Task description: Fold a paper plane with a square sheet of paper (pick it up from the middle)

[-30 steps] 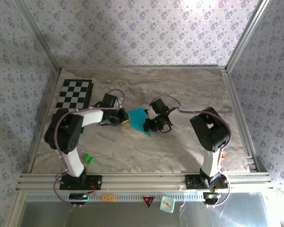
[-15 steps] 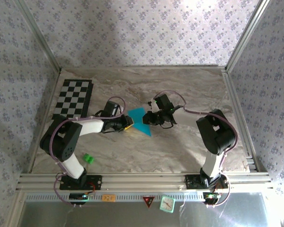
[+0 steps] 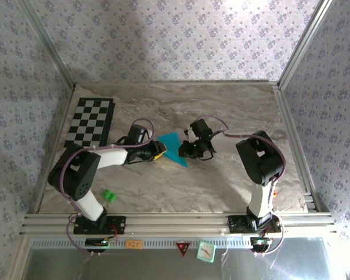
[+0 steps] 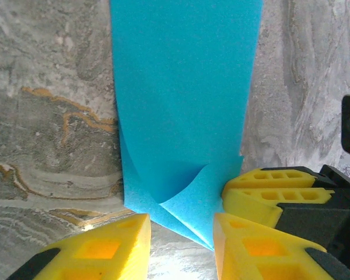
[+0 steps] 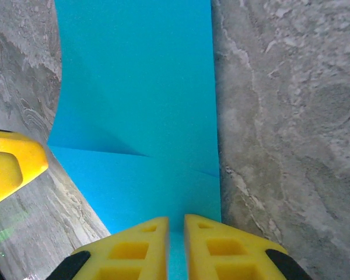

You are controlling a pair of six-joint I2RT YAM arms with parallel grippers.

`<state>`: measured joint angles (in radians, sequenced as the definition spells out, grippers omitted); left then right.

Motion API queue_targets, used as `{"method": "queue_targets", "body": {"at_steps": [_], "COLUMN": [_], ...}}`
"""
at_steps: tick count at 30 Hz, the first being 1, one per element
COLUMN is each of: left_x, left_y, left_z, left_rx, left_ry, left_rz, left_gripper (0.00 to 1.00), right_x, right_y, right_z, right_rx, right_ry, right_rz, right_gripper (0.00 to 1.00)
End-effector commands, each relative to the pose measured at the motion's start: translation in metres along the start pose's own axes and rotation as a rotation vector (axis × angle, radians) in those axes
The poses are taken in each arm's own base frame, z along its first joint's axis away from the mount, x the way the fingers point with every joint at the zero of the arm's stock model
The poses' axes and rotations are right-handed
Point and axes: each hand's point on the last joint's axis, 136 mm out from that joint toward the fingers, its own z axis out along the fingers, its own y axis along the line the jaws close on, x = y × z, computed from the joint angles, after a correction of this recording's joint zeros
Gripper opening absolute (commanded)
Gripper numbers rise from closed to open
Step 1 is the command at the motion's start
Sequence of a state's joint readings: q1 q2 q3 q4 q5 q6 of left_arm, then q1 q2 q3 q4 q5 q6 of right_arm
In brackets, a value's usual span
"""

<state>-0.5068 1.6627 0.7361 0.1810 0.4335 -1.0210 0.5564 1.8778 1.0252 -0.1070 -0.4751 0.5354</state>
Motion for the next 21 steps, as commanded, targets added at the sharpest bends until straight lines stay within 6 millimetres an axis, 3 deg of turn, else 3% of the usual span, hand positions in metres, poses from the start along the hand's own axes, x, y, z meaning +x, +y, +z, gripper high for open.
{"method": "queue_targets", "body": {"at_steps": [1, 14, 21], "left_x": [-0.001, -0.005, -0.001], "left_y": [-0.009, -0.026, -0.021], "left_z": [0.006, 0.017, 0.023], "left_rx": [0.027, 0.097, 0.093], "left_ry": [0.017, 0.048, 0.075], "left_rz": [-0.001, -0.002, -0.031], "left_gripper": [0.35, 0.33, 0.34], "right_x": [0.009, 0.012, 0.012], "right_y": [-0.018, -0.023, -0.026], "right_z": [0.007, 0.008, 0.007], "right_rx": [0.063, 0.071, 0.075], "right_ry": [0.046, 0.054, 0.054], "right_rz": [0.047, 0.06, 0.067], "right_gripper": [0.17, 0.17, 0.17]}}
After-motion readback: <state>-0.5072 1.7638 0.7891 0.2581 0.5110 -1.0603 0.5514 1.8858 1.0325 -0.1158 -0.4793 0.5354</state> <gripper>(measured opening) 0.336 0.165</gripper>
